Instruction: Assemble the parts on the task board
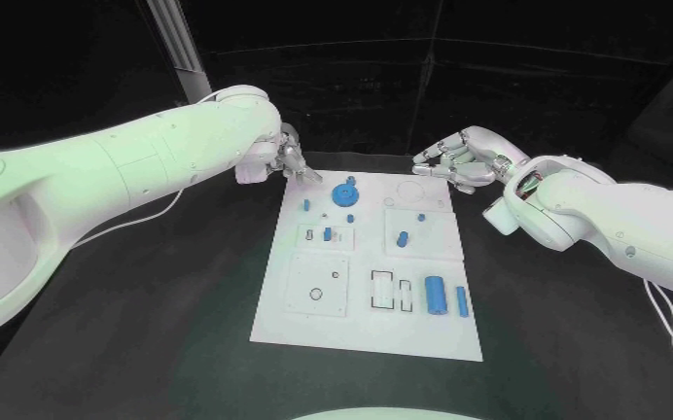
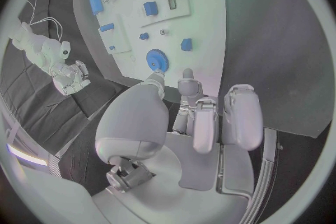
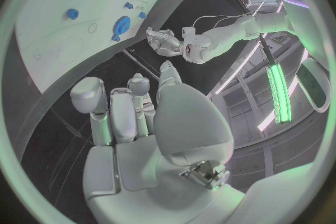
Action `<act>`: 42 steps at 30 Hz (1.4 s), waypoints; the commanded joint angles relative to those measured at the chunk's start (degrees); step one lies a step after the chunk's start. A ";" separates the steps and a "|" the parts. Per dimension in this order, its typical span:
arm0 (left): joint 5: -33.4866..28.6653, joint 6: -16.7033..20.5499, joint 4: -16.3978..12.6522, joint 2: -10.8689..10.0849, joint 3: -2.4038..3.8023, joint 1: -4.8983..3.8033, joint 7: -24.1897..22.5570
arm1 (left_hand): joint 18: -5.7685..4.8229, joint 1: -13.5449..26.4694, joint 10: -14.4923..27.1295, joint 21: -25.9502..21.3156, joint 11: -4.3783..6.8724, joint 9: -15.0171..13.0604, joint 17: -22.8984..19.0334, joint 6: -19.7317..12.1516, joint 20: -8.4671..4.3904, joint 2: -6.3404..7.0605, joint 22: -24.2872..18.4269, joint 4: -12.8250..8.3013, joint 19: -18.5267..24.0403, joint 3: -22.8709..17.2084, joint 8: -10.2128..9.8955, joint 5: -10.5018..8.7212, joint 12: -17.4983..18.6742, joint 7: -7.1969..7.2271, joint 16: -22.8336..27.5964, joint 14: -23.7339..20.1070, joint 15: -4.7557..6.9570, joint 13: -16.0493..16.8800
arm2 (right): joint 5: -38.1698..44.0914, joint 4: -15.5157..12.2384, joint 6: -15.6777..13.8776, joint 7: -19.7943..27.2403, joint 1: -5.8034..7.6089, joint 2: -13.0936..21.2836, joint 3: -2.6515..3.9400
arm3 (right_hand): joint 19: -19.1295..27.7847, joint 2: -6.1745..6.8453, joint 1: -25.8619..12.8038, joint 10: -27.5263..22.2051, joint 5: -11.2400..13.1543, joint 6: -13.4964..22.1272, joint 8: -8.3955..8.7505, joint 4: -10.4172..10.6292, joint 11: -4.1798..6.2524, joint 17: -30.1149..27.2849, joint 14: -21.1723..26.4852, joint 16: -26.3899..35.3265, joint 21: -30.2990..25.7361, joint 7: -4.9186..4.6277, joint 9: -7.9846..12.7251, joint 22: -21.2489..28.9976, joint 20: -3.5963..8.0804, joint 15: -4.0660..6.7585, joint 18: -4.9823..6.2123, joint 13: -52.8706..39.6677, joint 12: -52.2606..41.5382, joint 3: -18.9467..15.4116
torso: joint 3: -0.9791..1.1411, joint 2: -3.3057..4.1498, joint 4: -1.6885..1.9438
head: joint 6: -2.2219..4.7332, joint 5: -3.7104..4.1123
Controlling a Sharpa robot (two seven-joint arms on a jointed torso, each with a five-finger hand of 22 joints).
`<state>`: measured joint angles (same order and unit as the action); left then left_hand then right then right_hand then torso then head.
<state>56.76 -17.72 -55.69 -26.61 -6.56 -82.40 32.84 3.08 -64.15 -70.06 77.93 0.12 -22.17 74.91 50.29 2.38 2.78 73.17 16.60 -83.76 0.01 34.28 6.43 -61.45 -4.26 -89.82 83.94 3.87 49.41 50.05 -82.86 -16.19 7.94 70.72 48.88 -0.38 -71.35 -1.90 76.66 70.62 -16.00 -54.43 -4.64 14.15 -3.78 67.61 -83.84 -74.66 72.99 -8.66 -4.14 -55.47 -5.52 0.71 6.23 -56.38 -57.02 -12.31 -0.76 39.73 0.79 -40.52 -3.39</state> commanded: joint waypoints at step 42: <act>2.91 -4.35 4.88 2.91 -0.41 3.48 -2.44 | 0.28 -3.44 -1.26 1.17 0.70 -1.37 15.09 2.17 -0.51 -2.86 1.49 -1.11 -0.86 2.59 2.14 0.03 -1.58 0.96 -0.18 6.06 0.50 1.09 | 0.28 0.27 0.35 0.29 0.10 -0.77 0.03 | 0.24 -0.28 0.11 -0.22 -0.37 0.44 -0.43 -0.20 0.10 0.06 -1.67 0.16 -0.33 -0.05 -0.09 0.02 0.00 0.02 0.53 -0.07 -0.04 -0.32 | 0.06 -0.11 0.03 | -0.63 -0.14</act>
<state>59.26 -21.69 -50.71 -23.76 -6.99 -78.83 30.87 3.09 -66.95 -70.76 78.91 0.82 -23.45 74.91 52.12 2.21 0.00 74.57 15.75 -83.92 2.63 36.24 6.44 -62.77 -3.27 -89.82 83.94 3.88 50.43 50.09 -82.57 -16.14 7.96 70.71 48.16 -0.38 -71.35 -1.90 76.66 70.62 -16.00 -54.43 -4.83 13.99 -3.79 67.61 -83.84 -74.66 72.99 -8.66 -4.13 -55.48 -5.52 0.71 6.22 -56.39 -57.02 -12.47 -0.69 39.61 0.85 -41.10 -3.51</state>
